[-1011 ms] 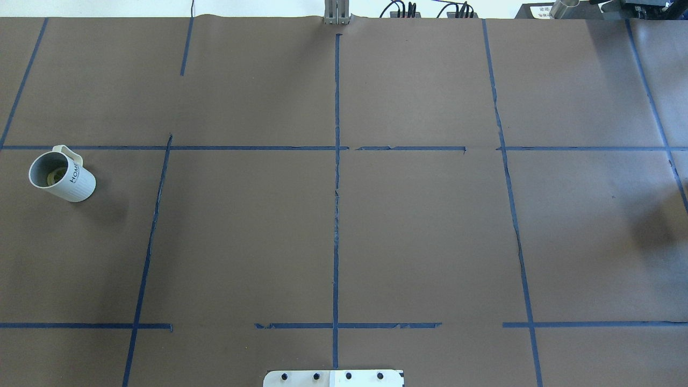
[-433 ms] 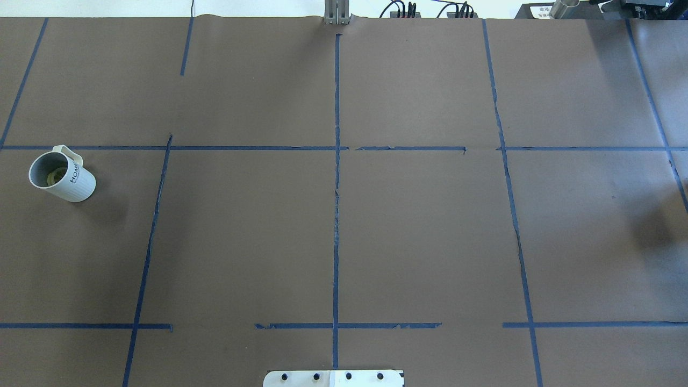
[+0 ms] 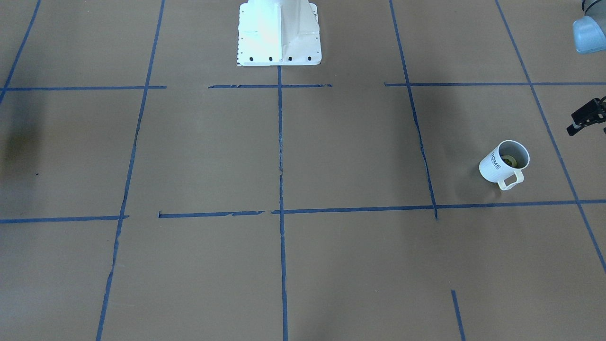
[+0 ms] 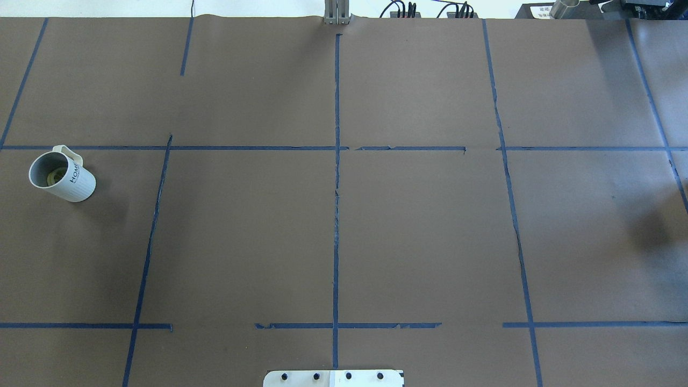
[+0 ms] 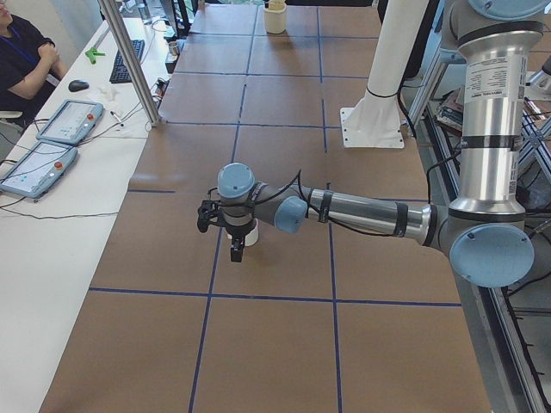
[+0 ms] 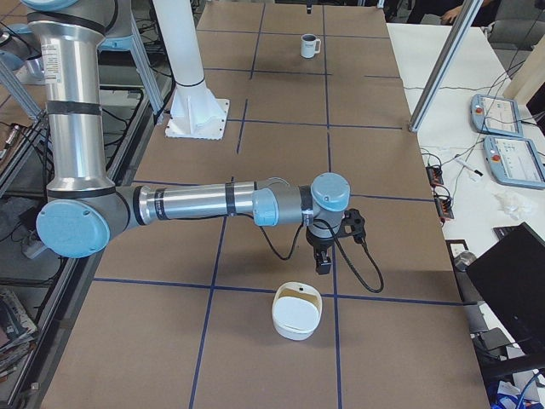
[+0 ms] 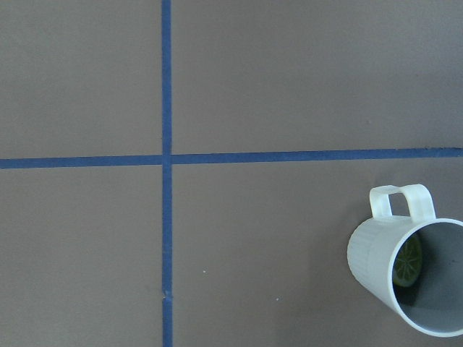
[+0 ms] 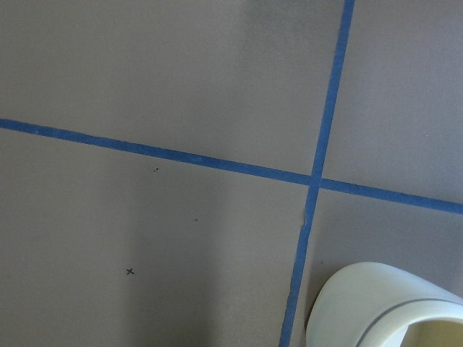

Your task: Left arm hands cup to right arm to dump lemon

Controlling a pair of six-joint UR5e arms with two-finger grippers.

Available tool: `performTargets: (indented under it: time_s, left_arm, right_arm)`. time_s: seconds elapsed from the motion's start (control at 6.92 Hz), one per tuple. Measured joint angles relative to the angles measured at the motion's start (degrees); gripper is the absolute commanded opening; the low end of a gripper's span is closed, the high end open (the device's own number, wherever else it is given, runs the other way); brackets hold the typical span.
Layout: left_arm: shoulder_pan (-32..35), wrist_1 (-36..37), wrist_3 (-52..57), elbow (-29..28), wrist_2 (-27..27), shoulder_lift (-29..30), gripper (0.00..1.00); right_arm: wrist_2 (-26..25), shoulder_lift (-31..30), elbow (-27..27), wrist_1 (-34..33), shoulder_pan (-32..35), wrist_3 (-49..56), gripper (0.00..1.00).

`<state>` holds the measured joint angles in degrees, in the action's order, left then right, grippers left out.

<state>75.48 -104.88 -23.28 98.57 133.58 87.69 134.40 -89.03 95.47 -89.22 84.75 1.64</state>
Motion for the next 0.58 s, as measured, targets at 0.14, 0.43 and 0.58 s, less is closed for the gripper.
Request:
performTargets:
  time_s: [0.14, 0.43, 0.58]
  left_arm:
    - [-1.5, -1.5, -2.2, -1.2, 0.0, 1.1, 1.00]
    - [-3.1, -2.3, -6.9, -4.3, -0.1, 4.5, 1.00]
    - [-4.4, -2.3, -8.0, -5.3, -0.1, 5.2, 1.00]
  right_arm:
    - [0.0, 0.0, 0.0, 0.0, -0.1, 0.0, 1.00]
    - [0.0, 0.0, 0.0, 0.0, -0.2, -0.1, 1.00]
    - [0.1, 0.0, 0.0, 0.0, -0.2, -0.1, 1.00]
